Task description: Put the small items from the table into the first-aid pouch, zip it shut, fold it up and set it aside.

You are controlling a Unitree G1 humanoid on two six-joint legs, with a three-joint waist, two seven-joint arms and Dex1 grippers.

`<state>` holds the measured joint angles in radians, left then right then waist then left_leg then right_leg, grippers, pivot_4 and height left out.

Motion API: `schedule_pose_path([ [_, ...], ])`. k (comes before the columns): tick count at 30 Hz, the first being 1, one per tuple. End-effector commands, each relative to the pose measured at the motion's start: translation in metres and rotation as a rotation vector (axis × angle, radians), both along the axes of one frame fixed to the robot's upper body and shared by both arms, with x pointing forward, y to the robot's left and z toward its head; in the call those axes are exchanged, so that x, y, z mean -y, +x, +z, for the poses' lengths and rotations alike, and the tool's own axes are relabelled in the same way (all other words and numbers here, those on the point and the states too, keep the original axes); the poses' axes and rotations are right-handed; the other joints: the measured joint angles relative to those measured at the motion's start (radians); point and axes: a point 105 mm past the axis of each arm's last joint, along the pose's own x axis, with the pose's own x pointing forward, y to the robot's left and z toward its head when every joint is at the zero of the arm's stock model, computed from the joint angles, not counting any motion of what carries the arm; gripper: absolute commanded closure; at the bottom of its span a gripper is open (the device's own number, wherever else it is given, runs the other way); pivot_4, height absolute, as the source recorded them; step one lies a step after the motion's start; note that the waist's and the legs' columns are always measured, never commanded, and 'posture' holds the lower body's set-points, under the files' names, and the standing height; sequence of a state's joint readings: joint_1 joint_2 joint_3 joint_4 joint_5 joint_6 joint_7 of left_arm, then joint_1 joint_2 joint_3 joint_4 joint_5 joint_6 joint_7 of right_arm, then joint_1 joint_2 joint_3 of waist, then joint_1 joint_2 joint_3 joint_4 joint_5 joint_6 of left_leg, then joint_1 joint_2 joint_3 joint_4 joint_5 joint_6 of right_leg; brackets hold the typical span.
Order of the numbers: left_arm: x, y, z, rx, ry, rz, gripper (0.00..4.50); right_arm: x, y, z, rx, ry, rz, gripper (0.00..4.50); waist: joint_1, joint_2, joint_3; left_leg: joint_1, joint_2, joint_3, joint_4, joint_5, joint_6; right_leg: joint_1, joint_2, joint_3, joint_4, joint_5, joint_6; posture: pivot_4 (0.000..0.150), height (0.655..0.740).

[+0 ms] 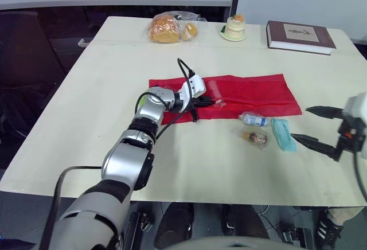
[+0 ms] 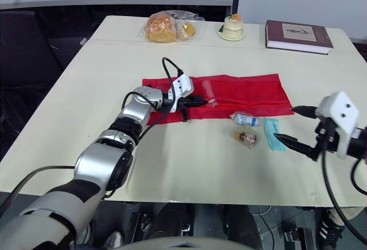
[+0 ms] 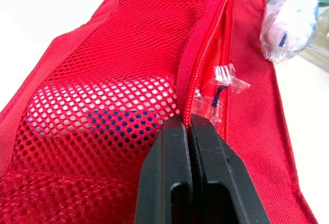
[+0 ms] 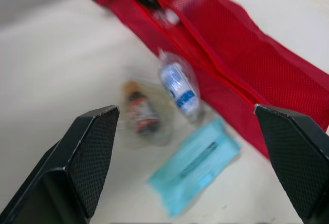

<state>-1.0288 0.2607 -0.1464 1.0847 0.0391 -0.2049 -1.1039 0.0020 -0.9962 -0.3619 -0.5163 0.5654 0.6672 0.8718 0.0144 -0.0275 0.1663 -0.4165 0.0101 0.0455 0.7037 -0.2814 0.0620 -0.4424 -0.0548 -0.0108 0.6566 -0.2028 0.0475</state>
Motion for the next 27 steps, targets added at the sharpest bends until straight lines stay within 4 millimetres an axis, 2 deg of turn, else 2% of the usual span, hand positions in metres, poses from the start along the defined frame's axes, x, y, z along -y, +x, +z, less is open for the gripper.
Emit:
schedule_pose_path([
  [1,0.003,0.004,0.015,0.048,-0.022,0.001,4.5,-0.009,0.02,-0.004,0.028,-0.049,0.023,0.03,0.0,0.0,0.0,0.0,0.0,0.0,0.0,0.0,0.0,0.0,0.0,0.0,0.0,0.0,0.0,0.15,0.7289],
  [6,0.007,0.004,0.016,0.051,-0.028,-0.001,4.5,-0.025,0.043,-0.016,0.002,-0.064,0.094,0.03,0.0,0.0,0.0,0.0,0.0,0.0,0.0,0.0,0.0,0.0,0.0,0.0,0.0,0.0,0.0,0.15,0.7289],
  [11,0.009,0.003,0.015,0.05,-0.023,-0.013,4.5,-0.028,0.064,-0.038,-0.013,-0.16,0.131,0.03,0.0,0.0,0.0,0.0,-0.001,0.0,0.0,0.0,0.0,0.0,0.0,0.0,0.0,0.0,0.0,0.15,0.7289],
  [16,0.007,0.003,0.015,0.051,-0.021,-0.011,4.5,-0.028,0.072,-0.049,-0.022,-0.209,0.153,0.03,-0.001,0.0,0.0,0.0,-0.001,0.0,0.001,0.0,0.0,0.0,0.0,0.0,0.001,0.0,0.0,0.15,0.7289],
  [19,0.006,0.003,0.015,0.052,-0.018,-0.009,4.5,-0.031,0.074,-0.053,-0.031,-0.192,0.172,0.83,-0.001,0.0,0.0,0.0,-0.001,0.0,0.001,0.0,0.0,0.0,0.0,0.0,0.001,0.0,0.0,0.15,0.7289],
  [21,0.005,0.002,0.015,0.051,-0.018,-0.011,4.5,-0.032,0.073,-0.057,-0.039,-0.197,0.184,1.64,-0.001,0.0,0.0,0.0,-0.001,0.0,0.001,0.0,0.0,0.0,0.0,0.0,0.001,0.0,0.0,0.15,0.7289],
  [22,0.005,0.002,0.014,0.05,-0.018,-0.012,4.5,-0.033,0.073,-0.058,-0.04,-0.199,0.186,2.27,-0.001,0.0,0.0,0.0,-0.001,0.0,0.001,0.0,0.0,0.0,0.0,0.0,0.001,0.0,0.0,0.15,0.7289],
  [24,0.004,0.002,0.013,0.049,-0.018,-0.013,4.5,-0.034,0.072,-0.058,-0.04,-0.196,0.19,3.12,-0.001,0.0,0.0,0.0,-0.001,0.0,0.001,0.0,0.0,0.0,0.0,0.0,0.001,0.0,0.0,0.15,0.7289],
  [26,0.004,0.002,0.013,0.048,-0.02,-0.012,4.5,-0.035,0.073,-0.054,-0.031,-0.184,0.189,4.16,-0.001,0.0,0.0,0.0,-0.001,0.0,0.001,0.0,0.0,0.0,0.0,0.0,0.001,0.0,0.0,0.15,0.7289],
  [27,0.004,0.001,0.013,0.047,-0.02,-0.012,4.5,-0.035,0.073,-0.051,-0.026,-0.176,0.186,4.45,-0.002,0.0,0.0,0.0,-0.001,0.0,0.001,0.0,0.0,0.0,0.0,0.0,0.001,0.0,0.0,0.15,0.7289],
])
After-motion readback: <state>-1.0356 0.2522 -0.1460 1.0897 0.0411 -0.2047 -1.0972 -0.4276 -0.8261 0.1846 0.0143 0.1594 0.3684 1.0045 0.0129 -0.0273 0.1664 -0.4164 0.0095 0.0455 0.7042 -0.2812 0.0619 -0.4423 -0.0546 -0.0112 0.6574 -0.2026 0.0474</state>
